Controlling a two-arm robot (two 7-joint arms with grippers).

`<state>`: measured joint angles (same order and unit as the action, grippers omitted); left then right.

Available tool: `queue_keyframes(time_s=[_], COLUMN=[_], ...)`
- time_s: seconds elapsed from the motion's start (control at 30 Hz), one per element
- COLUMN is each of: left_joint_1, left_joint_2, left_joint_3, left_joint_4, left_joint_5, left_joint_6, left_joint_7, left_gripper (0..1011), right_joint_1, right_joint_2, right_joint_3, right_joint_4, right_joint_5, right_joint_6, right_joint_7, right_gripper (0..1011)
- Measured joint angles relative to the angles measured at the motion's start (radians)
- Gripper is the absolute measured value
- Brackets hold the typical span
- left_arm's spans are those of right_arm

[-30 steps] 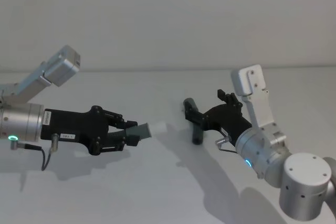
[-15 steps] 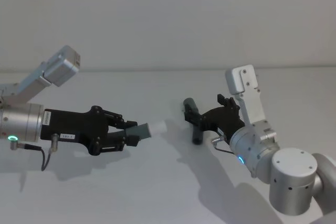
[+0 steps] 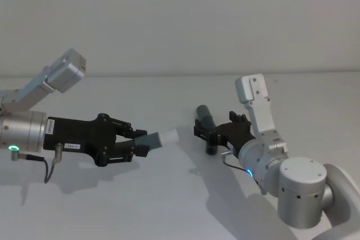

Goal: Use both hands to pick up one end of the pipe from the table, align the ends, and insert them.

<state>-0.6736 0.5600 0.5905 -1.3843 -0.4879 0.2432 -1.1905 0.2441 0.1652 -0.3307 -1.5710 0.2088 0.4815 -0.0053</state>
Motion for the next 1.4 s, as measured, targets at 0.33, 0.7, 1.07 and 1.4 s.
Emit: queue_keyframes(time_s=[0.33, 0.7, 1.07, 1.4], left_joint_1=[0.000, 0.000, 0.000, 0.000], left_joint_2=[0.000, 0.000, 0.000, 0.000], left_joint_3=[0.000, 0.000, 0.000, 0.000], left_joint_4=[0.000, 0.000, 0.000, 0.000], left_joint_5=[0.000, 0.000, 0.000, 0.000], left_joint_6=[0.000, 0.000, 0.000, 0.000], left_joint_7=[0.000, 0.000, 0.000, 0.000], left_gripper=[327, 327, 327, 327], right_joint_1=[0.027, 0.064, 0.097, 0.117], right_joint_2=[-0.020, -0.039, -0.058, -0.074], right_joint_3=[-0.012, -0.020, -0.014, 0.002], right_joint_4=[0.048, 0.113, 0.177, 0.218], right_joint_5=[-0.019, -0.038, -0.048, -0.050], right_joint_6=[0.018, 0.016, 0.002, -0.006], right_joint_7=[-0.006, -0.006, -0.005, -0.006], right_gripper=[1002, 1002, 1002, 963])
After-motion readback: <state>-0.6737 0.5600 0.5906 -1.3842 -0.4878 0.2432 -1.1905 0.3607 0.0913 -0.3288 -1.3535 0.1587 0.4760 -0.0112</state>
